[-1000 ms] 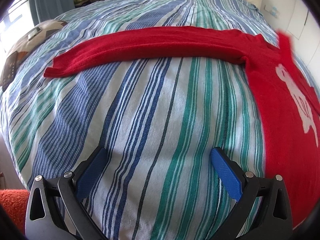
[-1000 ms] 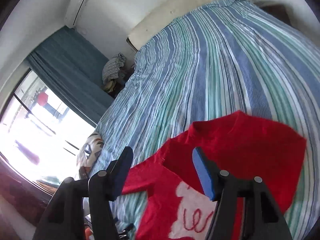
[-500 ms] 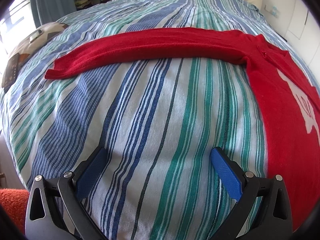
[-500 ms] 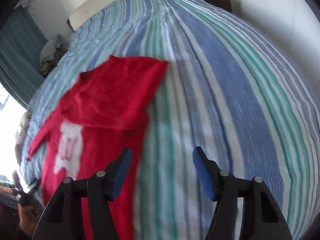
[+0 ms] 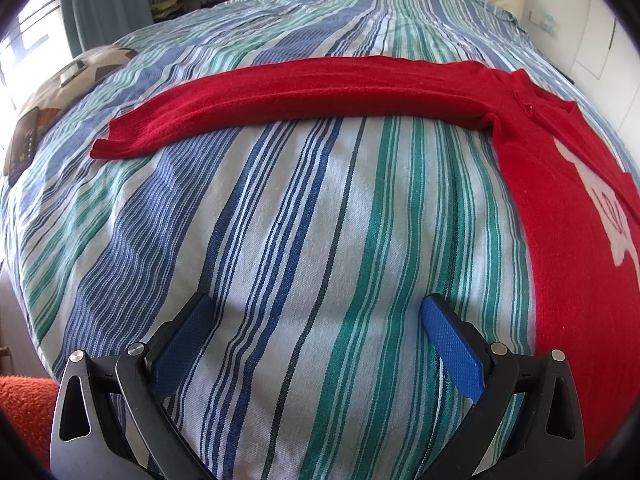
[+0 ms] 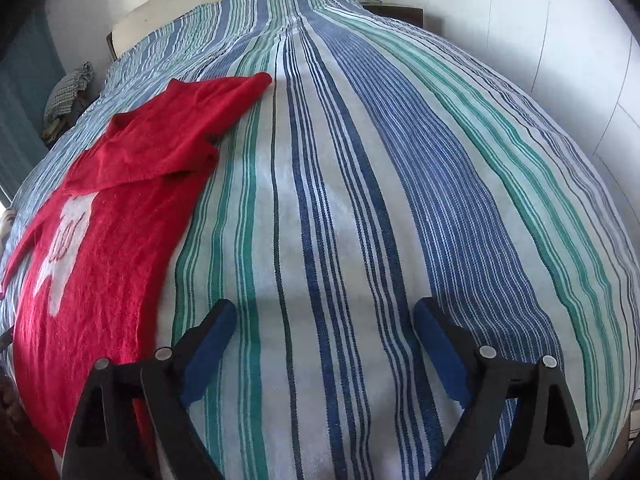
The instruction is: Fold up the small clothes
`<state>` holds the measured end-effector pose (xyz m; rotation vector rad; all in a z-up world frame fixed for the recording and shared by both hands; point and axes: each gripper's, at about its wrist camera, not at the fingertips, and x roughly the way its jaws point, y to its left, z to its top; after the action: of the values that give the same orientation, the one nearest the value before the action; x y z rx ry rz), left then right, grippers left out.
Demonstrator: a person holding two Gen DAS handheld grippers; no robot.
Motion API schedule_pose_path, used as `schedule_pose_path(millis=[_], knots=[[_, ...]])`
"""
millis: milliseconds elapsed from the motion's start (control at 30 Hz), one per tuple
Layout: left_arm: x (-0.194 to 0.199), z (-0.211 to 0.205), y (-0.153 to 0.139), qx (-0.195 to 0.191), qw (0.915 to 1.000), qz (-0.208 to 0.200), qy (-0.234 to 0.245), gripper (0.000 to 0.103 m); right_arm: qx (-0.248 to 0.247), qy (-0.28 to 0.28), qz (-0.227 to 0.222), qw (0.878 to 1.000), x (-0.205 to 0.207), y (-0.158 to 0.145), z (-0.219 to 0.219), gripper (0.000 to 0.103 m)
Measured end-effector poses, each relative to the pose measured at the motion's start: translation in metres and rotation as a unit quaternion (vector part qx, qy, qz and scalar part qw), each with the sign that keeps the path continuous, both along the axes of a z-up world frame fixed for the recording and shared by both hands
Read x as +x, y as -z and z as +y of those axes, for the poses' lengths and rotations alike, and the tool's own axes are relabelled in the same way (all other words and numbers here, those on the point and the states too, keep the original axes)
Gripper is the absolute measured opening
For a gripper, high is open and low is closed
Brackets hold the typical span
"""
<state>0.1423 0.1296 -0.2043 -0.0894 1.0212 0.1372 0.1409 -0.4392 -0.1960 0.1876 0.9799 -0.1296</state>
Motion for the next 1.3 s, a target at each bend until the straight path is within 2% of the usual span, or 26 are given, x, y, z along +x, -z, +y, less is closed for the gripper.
schedule_pose_path(millis=[167, 267, 333, 367, 433, 567, 667, 700, 733, 767, 800, 833, 867, 900, 967, 1067, 1133, 1200, 1300], knots=[[0.002, 0.003, -0.004, -0.017, 0.9998, 0.013, 0.001, 0.103, 0.000, -0.002, -0.001, 1.000, 0.001, 0.005, 0.001, 0.093], [0.004, 0.023, -0.020, -0.076, 0.9970, 0.007, -0.012, 0.102, -0.008, -0.007, 0.000, 1.000, 0.002, 0.006, 0.005, 0.097], [0.005, 0.052, -0.037, -0.125, 0.9908, -0.027, -0.044, 0.102, -0.016, -0.010, 0.000, 1.000, 0.003, 0.008, 0.009, 0.098], [0.006, 0.066, -0.043, -0.138, 0.9875, -0.041, -0.065, 0.102, -0.018, -0.011, -0.001, 1.000, 0.002, 0.008, 0.009, 0.099], [0.014, 0.106, -0.051, -0.164, 0.9773, -0.061, -0.120, 0.102, -0.017, -0.012, -0.002, 1.000, 0.003, 0.009, 0.009, 0.100], [0.039, 0.182, -0.031, -0.216, 0.9487, -0.026, -0.230, 0.101, -0.018, -0.013, -0.004, 1.000, 0.003, 0.010, 0.010, 0.101], [0.051, 0.208, -0.006, -0.256, 0.9278, -0.003, -0.271, 0.101, -0.018, -0.012, -0.004, 1.000, 0.003, 0.010, 0.010, 0.101], [0.053, 0.210, -0.005, -0.257, 0.9256, -0.007, -0.278, 0.100, -0.018, -0.012, -0.004, 1.000, 0.003, 0.010, 0.011, 0.101], [0.057, 0.211, -0.006, -0.249, 0.9252, -0.017, -0.286, 0.099, -0.018, -0.012, -0.004, 1.000, 0.003, 0.010, 0.011, 0.101], [0.060, 0.211, -0.010, -0.239, 0.9263, -0.025, -0.290, 0.092, -0.018, -0.012, -0.005, 1.000, 0.003, 0.010, 0.010, 0.101], [0.063, 0.210, -0.013, -0.226, 0.9288, -0.033, -0.292, 0.067, -0.018, -0.012, -0.005, 1.000, 0.003, 0.010, 0.010, 0.101], [0.067, 0.210, -0.014, -0.218, 0.9317, -0.037, -0.288, 0.048, -0.018, -0.012, -0.005, 1.000, 0.003, 0.010, 0.011, 0.101], [0.070, 0.212, -0.013, -0.216, 0.9336, -0.035, -0.284, 0.011, -0.018, -0.012, -0.004, 1.000, 0.004, 0.010, 0.011, 0.101], [0.074, 0.214, -0.012, -0.218, 0.9345, -0.028, -0.280, 0.004, -0.017, -0.012, -0.004, 1.000, 0.004, 0.010, 0.010, 0.101], [0.073, 0.211, -0.025, -0.190, 0.9391, -0.036, -0.284, 0.003, -0.015, -0.012, -0.005, 1.000, 0.004, 0.010, 0.010, 0.101], [0.077, 0.187, -0.068, -0.114, 0.9601, -0.066, -0.247, 0.003, -0.012, -0.010, -0.005, 1.000, 0.004, 0.009, 0.010, 0.101], [0.089, 0.154, -0.108, -0.067, 0.9739, -0.094, -0.195, 0.003, -0.012, -0.011, -0.005, 1.000, 0.004, 0.009, 0.011, 0.102], [0.102, 0.112, -0.149, -0.047, 0.9813, -0.126, -0.137, 0.003, -0.011, -0.011, -0.004, 1.000, 0.005, 0.009, 0.011, 0.103], [0.129, 0.027, -0.208, -0.046, 0.9825, -0.178, -0.029, 0.003, -0.011, -0.012, -0.003, 1.000, 0.006, 0.009, 0.011, 0.103]])
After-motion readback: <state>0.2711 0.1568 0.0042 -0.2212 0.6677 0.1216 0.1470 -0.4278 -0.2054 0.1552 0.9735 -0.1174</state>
